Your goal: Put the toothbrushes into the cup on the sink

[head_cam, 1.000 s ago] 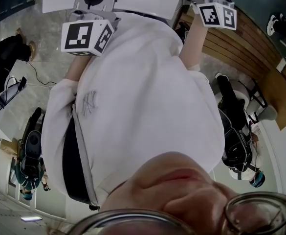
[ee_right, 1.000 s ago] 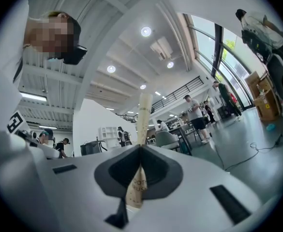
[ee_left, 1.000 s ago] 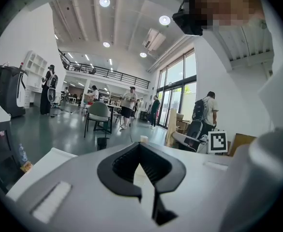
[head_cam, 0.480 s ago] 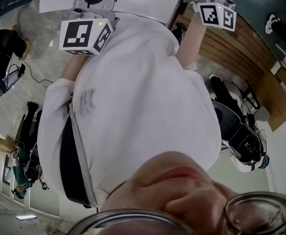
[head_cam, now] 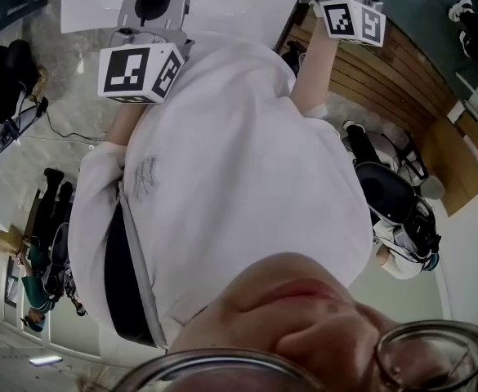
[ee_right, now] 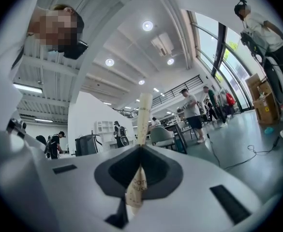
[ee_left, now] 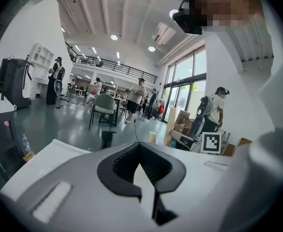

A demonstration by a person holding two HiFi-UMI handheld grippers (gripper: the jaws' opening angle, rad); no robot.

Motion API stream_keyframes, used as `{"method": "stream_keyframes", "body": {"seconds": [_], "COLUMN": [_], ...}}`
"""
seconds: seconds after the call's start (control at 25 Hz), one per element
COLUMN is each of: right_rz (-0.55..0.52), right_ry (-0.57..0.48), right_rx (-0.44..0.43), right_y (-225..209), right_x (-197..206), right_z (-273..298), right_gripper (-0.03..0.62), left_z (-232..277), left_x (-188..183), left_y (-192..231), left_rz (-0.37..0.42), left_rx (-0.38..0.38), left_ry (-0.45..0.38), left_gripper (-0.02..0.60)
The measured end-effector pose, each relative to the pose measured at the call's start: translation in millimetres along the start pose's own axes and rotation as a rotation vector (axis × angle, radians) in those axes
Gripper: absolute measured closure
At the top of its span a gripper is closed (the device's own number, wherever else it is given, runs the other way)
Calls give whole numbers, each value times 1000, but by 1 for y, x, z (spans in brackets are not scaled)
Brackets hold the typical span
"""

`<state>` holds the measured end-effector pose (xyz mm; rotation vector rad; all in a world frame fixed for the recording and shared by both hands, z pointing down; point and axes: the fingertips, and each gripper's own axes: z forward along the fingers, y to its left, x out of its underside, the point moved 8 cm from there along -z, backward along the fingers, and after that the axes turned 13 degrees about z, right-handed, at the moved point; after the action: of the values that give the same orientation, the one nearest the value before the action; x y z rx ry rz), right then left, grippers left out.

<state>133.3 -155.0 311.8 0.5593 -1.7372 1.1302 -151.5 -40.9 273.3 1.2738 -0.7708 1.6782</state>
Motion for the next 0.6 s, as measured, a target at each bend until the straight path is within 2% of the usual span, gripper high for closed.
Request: {"method": "stream_keyframes", "body": {"seconds": [0.6], "right_rz": [-70], "right_ry": [112], "right_rx": [10], "right_y": [-21], "right_x": [36], "right_z": [26], "right_gripper": [582], "left_z": [8], "left_x": [-2], "left_y": [14], "left_rz": [-6], "left_rx": [-51], "left_ry": [59], "left_gripper": [576]}}
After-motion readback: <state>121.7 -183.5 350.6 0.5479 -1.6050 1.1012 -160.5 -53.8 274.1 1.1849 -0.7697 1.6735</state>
